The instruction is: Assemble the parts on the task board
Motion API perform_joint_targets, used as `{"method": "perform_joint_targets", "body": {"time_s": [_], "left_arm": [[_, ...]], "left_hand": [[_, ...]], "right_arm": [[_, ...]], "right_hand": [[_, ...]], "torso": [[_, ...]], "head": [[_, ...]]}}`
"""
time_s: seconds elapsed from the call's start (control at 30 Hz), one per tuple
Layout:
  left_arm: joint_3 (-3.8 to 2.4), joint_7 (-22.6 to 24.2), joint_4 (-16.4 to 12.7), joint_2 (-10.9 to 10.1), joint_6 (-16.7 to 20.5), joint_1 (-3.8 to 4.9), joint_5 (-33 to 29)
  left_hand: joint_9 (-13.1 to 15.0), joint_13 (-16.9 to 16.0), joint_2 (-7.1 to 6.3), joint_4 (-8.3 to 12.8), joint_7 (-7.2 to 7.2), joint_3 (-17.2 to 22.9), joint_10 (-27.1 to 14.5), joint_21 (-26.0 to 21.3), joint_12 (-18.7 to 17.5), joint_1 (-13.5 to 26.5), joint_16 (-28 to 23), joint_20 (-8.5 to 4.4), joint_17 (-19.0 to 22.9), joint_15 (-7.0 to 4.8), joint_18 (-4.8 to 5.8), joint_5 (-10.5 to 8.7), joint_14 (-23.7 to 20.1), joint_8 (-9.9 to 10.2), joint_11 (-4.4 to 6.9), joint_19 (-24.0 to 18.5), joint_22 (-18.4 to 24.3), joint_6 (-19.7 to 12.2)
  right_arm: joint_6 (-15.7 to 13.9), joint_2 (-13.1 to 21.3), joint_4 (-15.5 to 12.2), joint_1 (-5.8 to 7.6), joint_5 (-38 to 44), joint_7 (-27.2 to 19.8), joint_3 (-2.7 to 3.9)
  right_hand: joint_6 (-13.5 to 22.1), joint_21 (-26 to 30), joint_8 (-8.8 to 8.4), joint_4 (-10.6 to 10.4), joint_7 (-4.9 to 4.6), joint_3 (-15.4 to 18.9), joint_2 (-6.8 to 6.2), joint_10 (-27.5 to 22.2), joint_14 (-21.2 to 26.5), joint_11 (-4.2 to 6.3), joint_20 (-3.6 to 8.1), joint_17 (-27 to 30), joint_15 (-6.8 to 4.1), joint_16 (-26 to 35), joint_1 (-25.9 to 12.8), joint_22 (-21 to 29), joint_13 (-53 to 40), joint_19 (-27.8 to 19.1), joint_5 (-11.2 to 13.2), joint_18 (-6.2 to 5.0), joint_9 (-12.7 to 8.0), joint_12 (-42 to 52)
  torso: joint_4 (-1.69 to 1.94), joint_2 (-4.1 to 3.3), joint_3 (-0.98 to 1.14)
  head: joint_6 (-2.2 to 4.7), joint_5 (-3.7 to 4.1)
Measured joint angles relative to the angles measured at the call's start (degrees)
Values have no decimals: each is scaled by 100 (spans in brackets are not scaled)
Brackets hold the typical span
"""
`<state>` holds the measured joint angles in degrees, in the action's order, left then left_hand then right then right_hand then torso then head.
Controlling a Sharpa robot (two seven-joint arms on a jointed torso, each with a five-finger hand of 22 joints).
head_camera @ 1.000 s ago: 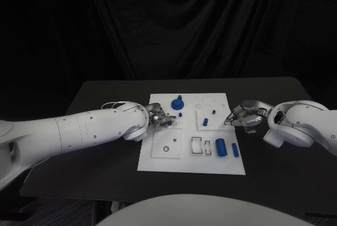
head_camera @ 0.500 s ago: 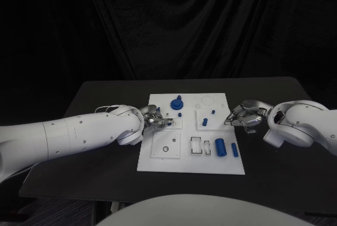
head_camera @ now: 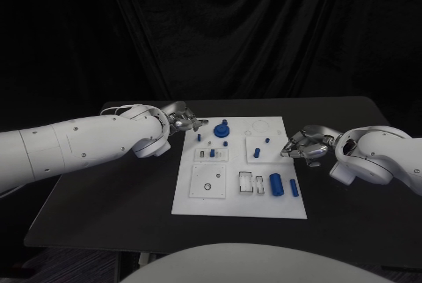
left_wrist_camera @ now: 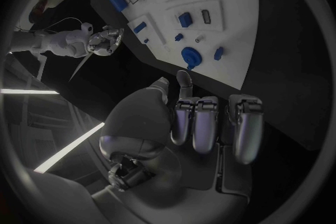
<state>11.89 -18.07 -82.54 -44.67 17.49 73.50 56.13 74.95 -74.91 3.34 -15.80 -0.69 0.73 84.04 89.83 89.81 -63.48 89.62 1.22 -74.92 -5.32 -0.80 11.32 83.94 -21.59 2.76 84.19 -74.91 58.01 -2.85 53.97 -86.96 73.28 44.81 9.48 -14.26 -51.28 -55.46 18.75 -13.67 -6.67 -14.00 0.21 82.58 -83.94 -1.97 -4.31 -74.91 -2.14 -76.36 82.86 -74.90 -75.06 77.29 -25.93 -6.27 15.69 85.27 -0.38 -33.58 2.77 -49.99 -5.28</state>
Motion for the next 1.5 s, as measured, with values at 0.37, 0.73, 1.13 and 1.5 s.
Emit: {"method": "perform_joint_targets", "body": {"time_s": [0.37,0.73,1.13,1.5], "left_arm": [[23,1,917,389,-571,71,-37],[24,-17,1887,976,-1154,60,228],[26,3,2303,1208,-1552,-15,434],[25,-8,2427,1272,-1739,-67,486]], "left_hand": [[0,0,22,47,-43,17,0,0,0,-400,0,0,0,0,0,157,0,81,-1,0,0,-245],[-181,0,-16,-73,-106,-314,1,0,0,-168,0,23,0,22,0,-252,22,274,-45,-23,0,-181],[-489,0,77,-50,-146,-760,1,0,-1,153,0,64,0,42,-1,-531,2,642,-86,-21,0,-99],[-580,0,157,-32,-146,-790,0,0,-1,21,0,64,0,62,0,-376,22,712,-86,-21,0,-58]], "right_arm": [[-18,-55,36,-1,0,-33,1],[-23,-48,31,-5,0,-51,0],[-23,-37,6,-6,0,-55,-1],[-23,-37,-3,-6,1,-56,0]], "right_hand": [[0,0,0,0,0,0,0,0,0,0,0,0,0,0,0,0,-1,0,0,0,-1,3],[0,0,23,0,0,0,0,0,0,0,0,0,0,0,0,0,-1,0,0,0,4,13],[0,0,23,0,0,0,0,1,0,1,0,0,0,0,0,-4,-1,0,-18,0,4,-3],[0,0,23,0,0,0,0,1,0,1,0,0,0,0,0,-4,-4,0,-23,0,4,-9]], "torso": [[-1,-32,20],[-35,-122,50],[-66,-201,43],[-77,-218,37]], "head": [[0,49],[0,15],[0,-42],[0,-76]]}}
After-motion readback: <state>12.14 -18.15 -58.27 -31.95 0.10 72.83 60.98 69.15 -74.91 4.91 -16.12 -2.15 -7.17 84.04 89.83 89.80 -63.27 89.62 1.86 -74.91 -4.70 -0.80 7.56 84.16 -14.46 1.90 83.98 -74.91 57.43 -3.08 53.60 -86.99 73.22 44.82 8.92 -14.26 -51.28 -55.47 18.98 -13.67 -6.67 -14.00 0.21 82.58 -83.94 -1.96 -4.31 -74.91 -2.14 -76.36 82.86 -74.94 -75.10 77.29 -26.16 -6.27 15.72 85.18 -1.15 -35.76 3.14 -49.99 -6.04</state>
